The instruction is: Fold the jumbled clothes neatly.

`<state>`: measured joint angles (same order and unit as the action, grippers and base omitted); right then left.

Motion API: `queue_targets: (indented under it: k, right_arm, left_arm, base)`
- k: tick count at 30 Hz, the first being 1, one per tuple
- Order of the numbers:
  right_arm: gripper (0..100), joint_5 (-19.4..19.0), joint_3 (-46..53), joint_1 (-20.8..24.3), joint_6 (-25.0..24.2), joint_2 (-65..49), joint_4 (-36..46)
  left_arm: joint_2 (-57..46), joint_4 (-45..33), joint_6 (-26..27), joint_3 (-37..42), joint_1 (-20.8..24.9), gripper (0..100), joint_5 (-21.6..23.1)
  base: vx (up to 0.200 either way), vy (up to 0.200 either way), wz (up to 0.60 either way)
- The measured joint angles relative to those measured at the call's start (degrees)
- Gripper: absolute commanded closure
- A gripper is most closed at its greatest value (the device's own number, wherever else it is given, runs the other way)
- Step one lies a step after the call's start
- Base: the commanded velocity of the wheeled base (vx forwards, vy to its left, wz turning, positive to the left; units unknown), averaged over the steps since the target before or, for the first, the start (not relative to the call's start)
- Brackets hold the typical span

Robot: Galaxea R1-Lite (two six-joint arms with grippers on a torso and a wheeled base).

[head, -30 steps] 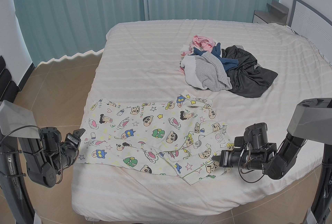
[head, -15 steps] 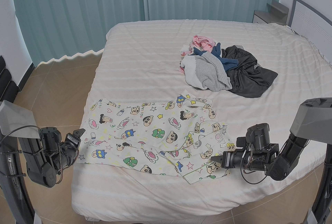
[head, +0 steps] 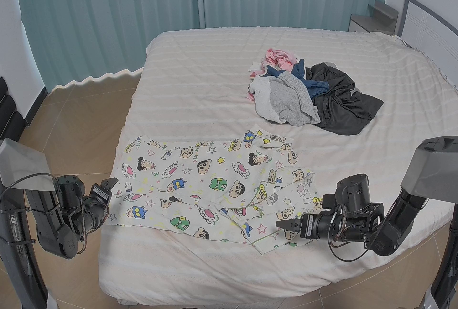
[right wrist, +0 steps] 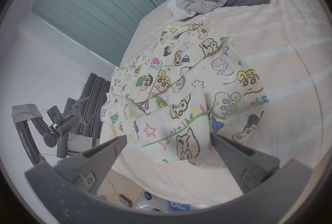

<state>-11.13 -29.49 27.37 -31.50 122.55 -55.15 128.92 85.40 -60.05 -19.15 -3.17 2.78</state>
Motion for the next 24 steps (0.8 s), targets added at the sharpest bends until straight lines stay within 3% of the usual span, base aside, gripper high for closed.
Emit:
queue_targets:
  k: [24]
  right_arm:
    - [0,-0.2,0.4,0.6,-1.1,-2.9,0.4]
  left_arm:
    - [0.0,0.0,0.0,0.0,0.0,0,0.0]
  base:
    - [0.0,0.0,0.0]
